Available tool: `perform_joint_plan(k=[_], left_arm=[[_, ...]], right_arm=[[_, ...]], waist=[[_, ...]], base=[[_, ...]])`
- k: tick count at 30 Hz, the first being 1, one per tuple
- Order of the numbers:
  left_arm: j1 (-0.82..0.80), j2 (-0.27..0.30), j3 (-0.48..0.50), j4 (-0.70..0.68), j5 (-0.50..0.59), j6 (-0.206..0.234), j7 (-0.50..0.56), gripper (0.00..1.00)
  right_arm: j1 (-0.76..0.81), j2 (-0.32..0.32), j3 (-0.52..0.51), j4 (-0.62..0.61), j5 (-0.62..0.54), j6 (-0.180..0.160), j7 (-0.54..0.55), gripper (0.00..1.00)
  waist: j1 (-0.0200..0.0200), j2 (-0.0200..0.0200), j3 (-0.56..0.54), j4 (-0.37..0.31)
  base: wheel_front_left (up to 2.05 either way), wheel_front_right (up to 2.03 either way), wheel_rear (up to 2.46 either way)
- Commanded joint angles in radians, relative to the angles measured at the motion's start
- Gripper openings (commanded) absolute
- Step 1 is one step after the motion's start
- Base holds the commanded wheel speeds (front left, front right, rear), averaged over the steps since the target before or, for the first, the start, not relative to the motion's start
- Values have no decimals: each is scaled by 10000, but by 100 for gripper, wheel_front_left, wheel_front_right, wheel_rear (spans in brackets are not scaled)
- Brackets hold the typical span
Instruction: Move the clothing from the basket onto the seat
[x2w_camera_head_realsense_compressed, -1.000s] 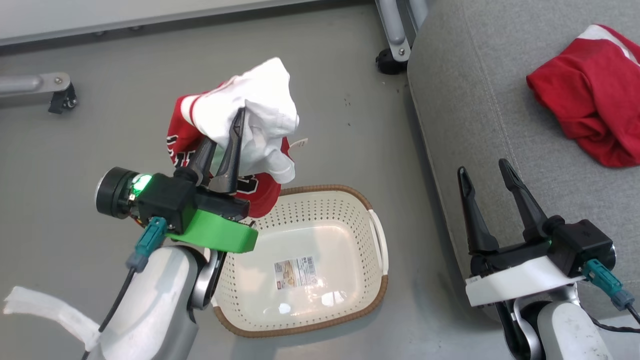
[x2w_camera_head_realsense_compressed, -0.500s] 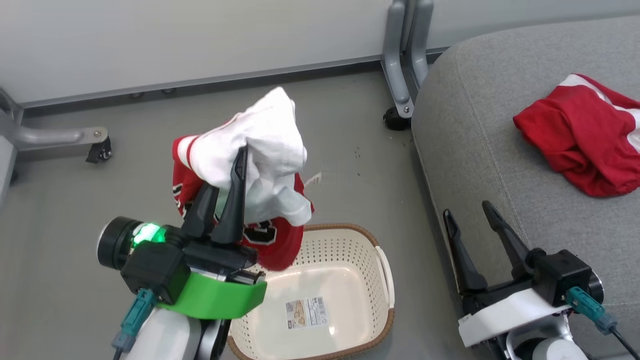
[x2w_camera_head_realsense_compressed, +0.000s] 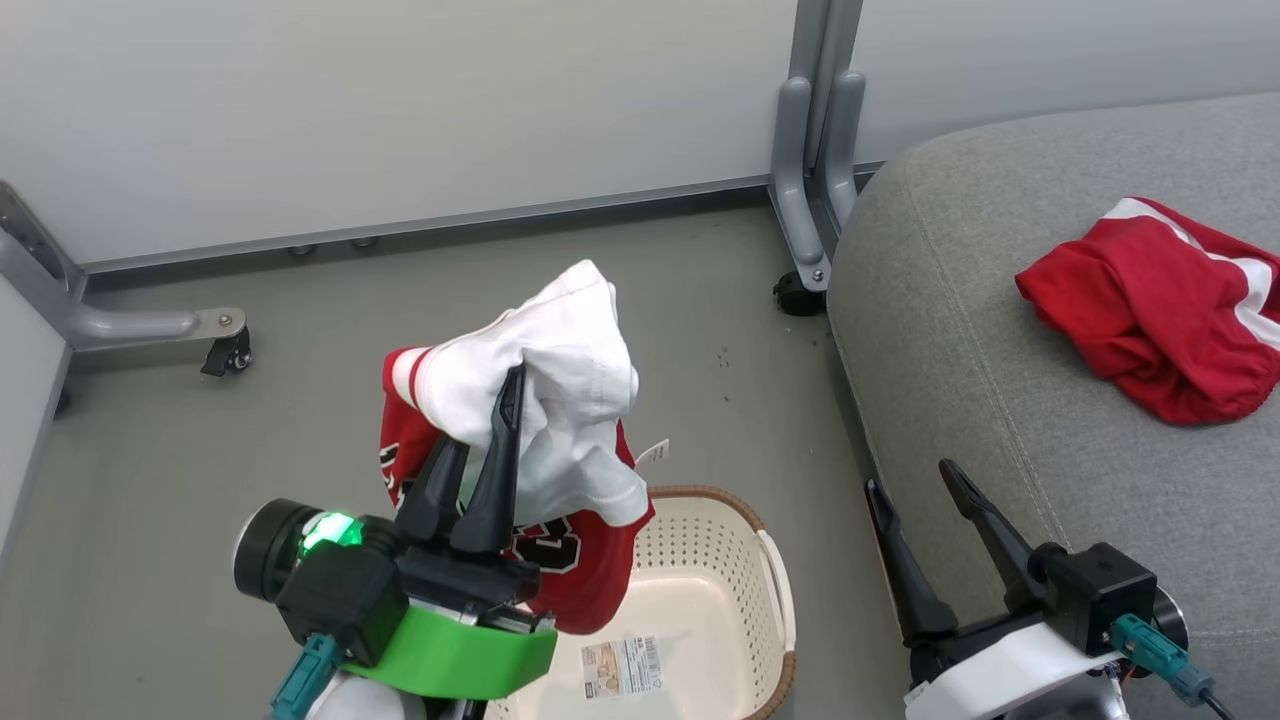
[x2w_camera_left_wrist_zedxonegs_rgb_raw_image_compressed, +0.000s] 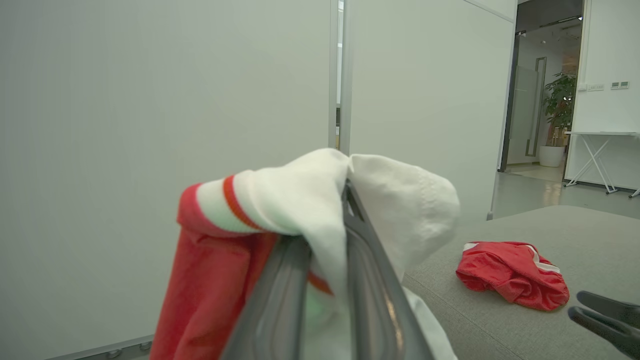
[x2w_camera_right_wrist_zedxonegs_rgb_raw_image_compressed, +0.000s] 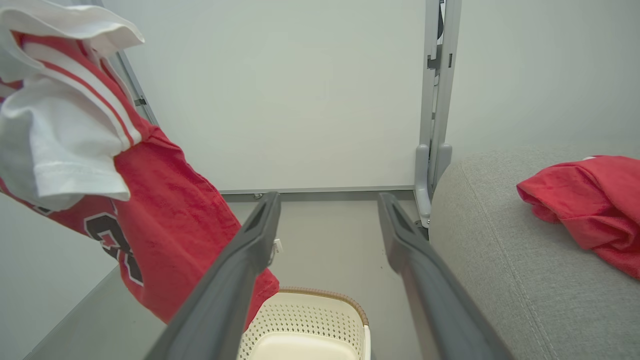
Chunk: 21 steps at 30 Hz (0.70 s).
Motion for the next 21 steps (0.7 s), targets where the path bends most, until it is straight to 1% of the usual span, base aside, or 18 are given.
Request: perform_joint_plan(k=[1,10,13,18,21], left_arm=[[129,11,25,-52,42,-53,-2,0],[146,-58,54,-53,88,-221,-2,0],[105,-45,38,-28,130,-274,-2,0],[-52,-86,15,29,183,-346,-2,0],[-193,-108,-10,10,203,-383,-2,0]], right_arm=[[159,-29,9,-48,52,-7,47,100],[168,-29,-18,-147,27,-7,122,100],[110,-29,194,-110,33,-7,179,100],[-273,-185,1120,145,165,-7,277,100],[-756,-350,2018,455,396,-7,286,100]], waist=[[1,0,-17,9],[1,0,-38,14],[1,0,-31,16],[1,0,32,63],[1,0,154,140]], base=[[0,0,0],[0,0,0],[0,0,0],[0,0,0],[0,0,0]])
